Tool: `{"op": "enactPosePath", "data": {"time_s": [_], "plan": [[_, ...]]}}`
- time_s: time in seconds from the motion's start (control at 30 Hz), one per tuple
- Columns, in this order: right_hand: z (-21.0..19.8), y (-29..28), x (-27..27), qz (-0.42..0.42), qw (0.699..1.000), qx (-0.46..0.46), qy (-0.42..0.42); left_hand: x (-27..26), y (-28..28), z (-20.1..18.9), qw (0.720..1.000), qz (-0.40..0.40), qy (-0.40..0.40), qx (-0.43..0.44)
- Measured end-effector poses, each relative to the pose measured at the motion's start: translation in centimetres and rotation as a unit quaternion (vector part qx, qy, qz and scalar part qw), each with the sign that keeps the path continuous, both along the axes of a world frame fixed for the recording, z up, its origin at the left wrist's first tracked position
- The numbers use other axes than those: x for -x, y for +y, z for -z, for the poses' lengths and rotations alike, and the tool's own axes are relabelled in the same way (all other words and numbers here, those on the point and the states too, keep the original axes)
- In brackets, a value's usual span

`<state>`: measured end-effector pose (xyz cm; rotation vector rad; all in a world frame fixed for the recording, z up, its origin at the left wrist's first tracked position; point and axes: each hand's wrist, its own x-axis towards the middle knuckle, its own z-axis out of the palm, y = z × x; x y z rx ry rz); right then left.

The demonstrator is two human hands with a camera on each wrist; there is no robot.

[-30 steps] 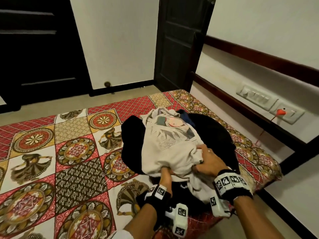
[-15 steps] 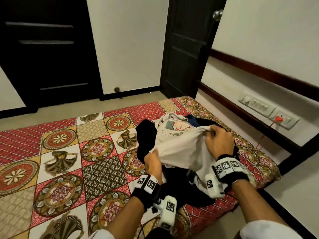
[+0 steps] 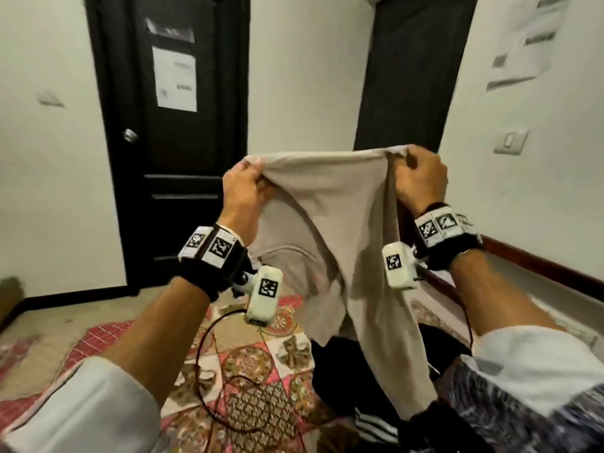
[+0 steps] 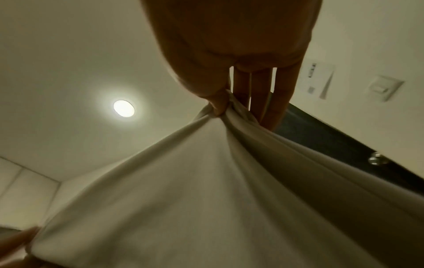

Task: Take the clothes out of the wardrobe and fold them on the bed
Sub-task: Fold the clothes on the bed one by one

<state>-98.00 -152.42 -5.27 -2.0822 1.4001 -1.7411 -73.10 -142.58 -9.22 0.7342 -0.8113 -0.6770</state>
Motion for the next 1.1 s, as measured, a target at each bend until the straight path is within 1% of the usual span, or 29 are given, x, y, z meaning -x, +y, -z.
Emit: {"op": "enactPosePath", "data": {"time_s": [0.07, 0.13, 0.2, 0.27, 0.33, 0.37, 0.4, 0.47, 0.5, 0.57, 0.63, 0.67, 0.7, 0.73, 0.8, 0.83, 0.9, 0.97, 1.0, 1.03, 1.07, 1.1], "plan": [[-4.2, 2.2, -3.3, -0.061, 0.997, 0.015, -0.036, -2.2, 3.7, -3.6, 0.999, -0.017, -0.019, 0.033], [-6.6, 3.8, -6.7, -0.109, 0.993, 0.009, -0.051, -4.0, 7.1, -5.7, 0.998, -0.045, -0.032, 0.039], [-7.0, 5.6, -10.2, -0.168, 0.983, -0.018, -0.069, -5.2, 9.8, -5.5, 0.999, -0.046, -0.030, -0.001], [-5.8, 7.9, -13.2, -0.236, 0.966, -0.066, -0.078, -5.6, 11.6, -3.3, 0.996, -0.016, -0.037, -0.080], [-3.5, 10.0, -15.9, -0.289, 0.948, -0.123, -0.059, -5.8, 13.8, -0.6, 0.990, 0.020, -0.041, -0.131], [-1.7, 11.1, -17.0, -0.302, 0.939, -0.163, -0.031, -6.2, 14.8, 0.7, 0.988, 0.008, -0.030, -0.149], [0.1, 11.6, -17.7, -0.311, 0.929, -0.200, -0.002, -6.3, 15.7, 1.5, 0.987, -0.015, -0.022, -0.155], [4.5, 13.2, -18.7, -0.311, 0.910, -0.269, 0.056, -8.3, 16.5, 3.7, 0.978, -0.089, -0.019, -0.190], [6.8, 14.0, -18.9, -0.304, 0.909, -0.277, 0.070, -9.1, 16.9, 4.9, 0.970, -0.107, -0.018, -0.217], [11.9, 17.8, -18.7, -0.334, 0.898, -0.269, 0.099, -10.3, 17.4, 8.8, 0.955, -0.120, -0.019, -0.270], [17.1, 22.5, -18.4, -0.385, 0.874, -0.266, 0.129, -9.3, 19.1, 12.1, 0.943, -0.115, -0.018, -0.311], [19.5, 24.5, -18.2, -0.400, 0.869, -0.260, 0.134, -8.2, 19.9, 13.1, 0.941, -0.092, -0.011, -0.325], [22.1, 26.2, -18.3, -0.397, 0.871, -0.262, 0.127, -7.3, 20.6, 14.3, 0.940, -0.063, 0.003, -0.336], [24.2, 27.4, -18.4, -0.378, 0.884, -0.253, 0.110, -6.6, 21.2, 15.4, 0.939, -0.032, 0.014, -0.341], [27.4, 28.2, -18.7, -0.301, 0.916, -0.245, 0.098, -6.0, 22.1, 17.4, 0.940, 0.013, 0.021, -0.340], [28.2, 28.1, -18.7, -0.269, 0.927, -0.241, 0.102, -5.8, 22.7, 17.9, 0.943, 0.033, 0.019, -0.331], [28.8, 27.6, -18.2, -0.237, 0.941, -0.226, 0.091, -5.7, 24.2, 19.2, 0.952, 0.065, -0.007, -0.298], [28.4, 26.8, -17.4, -0.250, 0.940, -0.227, 0.050, -6.4, 25.6, 21.6, 0.956, 0.057, -0.020, -0.285], [27.7, 26.3, -17.1, -0.273, 0.935, -0.224, 0.024, -7.0, 26.2, 23.1, 0.957, 0.034, -0.022, -0.288], [26.8, 25.8, -16.7, -0.302, 0.927, -0.223, 0.000, -7.7, 26.6, 25.1, 0.954, -0.009, -0.039, -0.298], [25.7, 25.5, -16.5, -0.335, 0.915, -0.225, -0.018, -8.3, 27.0, 27.1, 0.947, -0.060, -0.071, -0.308], [24.6, 25.7, -16.2, -0.369, 0.901, -0.226, -0.025, -8.6, 27.3, 28.7, 0.932, -0.110, -0.106, -0.329]]}}
